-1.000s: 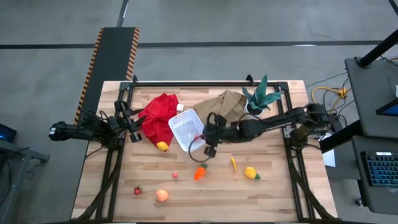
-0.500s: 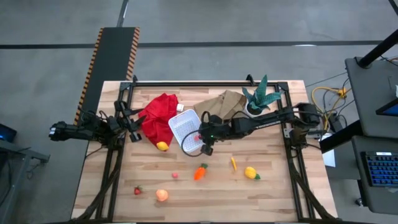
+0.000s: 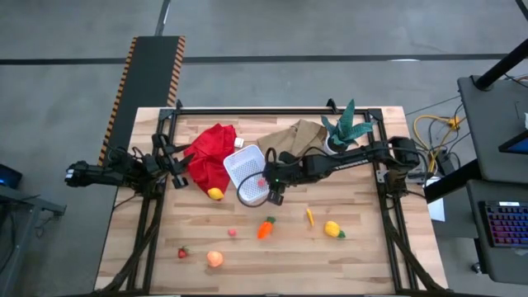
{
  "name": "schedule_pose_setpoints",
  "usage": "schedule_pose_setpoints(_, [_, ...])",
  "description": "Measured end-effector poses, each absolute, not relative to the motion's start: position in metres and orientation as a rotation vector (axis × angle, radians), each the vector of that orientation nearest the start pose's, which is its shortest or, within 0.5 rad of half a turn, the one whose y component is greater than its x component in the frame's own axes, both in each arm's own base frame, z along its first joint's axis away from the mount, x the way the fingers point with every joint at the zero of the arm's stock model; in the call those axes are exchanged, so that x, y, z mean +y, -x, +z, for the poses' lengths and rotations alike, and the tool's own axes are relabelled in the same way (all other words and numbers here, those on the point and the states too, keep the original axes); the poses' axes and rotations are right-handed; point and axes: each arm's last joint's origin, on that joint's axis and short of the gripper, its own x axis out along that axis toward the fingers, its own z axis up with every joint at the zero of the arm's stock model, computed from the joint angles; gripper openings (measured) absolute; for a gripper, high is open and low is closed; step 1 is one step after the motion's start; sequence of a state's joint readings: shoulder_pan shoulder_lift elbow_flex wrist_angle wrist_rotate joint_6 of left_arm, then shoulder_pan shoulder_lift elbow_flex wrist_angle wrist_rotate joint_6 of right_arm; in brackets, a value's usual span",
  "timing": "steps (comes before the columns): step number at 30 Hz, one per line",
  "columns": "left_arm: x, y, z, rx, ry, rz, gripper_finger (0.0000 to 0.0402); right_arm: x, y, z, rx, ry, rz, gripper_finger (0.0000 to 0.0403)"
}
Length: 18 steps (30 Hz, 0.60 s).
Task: Pick and placing Produce into tupperware
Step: Put the right toy strawberry into the white bin, then put the toy banana into the white bin
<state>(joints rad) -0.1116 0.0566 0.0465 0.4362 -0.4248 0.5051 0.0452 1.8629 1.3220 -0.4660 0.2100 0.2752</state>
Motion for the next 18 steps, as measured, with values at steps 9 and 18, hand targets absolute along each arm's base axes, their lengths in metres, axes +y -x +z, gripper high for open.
schedule_pose_setpoints(9, [0.002, -0.088, 0.215, -0.325, -0.38, 0.404, 0.0118, 0.011, -0.384, 0.213, 0.942, -0.139, -0.289, 0.014])
schedule_pose_setpoints(18, [0.002, -0.089, 0.215, -0.324, -0.381, 0.404, 0.0118, 0.026, -0.35, 0.25, 0.965, -0.333, -0.379, 0.0128])
